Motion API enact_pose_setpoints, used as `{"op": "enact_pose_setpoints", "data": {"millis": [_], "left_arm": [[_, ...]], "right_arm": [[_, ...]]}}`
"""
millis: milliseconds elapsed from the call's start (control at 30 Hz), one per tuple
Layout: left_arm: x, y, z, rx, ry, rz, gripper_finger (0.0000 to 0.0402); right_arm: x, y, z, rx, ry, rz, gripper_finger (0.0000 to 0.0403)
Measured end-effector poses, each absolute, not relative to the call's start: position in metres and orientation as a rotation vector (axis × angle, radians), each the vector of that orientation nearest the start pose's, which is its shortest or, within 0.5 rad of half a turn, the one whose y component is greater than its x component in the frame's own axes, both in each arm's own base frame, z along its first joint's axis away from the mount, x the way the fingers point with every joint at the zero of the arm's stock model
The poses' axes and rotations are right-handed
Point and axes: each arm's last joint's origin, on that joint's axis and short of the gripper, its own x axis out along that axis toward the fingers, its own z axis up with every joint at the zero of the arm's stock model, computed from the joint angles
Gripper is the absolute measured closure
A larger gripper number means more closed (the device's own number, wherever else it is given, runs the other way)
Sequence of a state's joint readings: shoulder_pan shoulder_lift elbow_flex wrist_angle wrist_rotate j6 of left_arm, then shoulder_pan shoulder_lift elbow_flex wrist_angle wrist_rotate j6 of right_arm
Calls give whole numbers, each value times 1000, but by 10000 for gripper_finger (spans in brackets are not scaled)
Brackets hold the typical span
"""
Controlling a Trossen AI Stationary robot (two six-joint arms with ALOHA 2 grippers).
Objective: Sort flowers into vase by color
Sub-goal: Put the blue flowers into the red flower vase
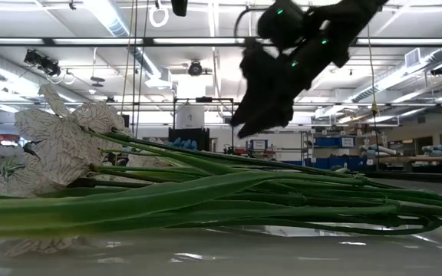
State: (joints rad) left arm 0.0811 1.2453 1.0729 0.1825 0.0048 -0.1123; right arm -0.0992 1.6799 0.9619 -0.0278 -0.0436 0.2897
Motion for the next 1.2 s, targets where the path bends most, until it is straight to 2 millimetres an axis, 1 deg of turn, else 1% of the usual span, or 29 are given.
{"op": "enact_pose_setpoints", "data": {"millis": [100,233,367,567,667,733,833,1100,1133,1200], "left_arm": [[283,23,372,-111,-14,75,276],[283,23,372,-112,-15,76,276],[283,23,372,-112,-14,76,276],[283,23,372,-112,-15,76,276],[283,23,372,-111,-15,75,276],[283,23,372,-111,-15,75,276],[283,23,372,-111,-15,76,276],[283,23,372,-111,-15,76,276],[283,23,372,-111,-15,76,276],[283,23,372,-112,-15,76,276]], "right_arm": [[356,-34,174,354,795,-178,137],[372,-35,166,364,815,-159,137],[384,-36,156,365,834,-161,138],[390,-36,129,368,912,-179,139],[390,-36,123,361,934,-196,153],[389,-35,122,343,947,-218,173],[388,-34,123,323,951,-241,217],[387,-36,124,391,948,-281,379],[385,-37,126,403,948,-292,387],[382,-39,134,409,932,-349,385]]}}
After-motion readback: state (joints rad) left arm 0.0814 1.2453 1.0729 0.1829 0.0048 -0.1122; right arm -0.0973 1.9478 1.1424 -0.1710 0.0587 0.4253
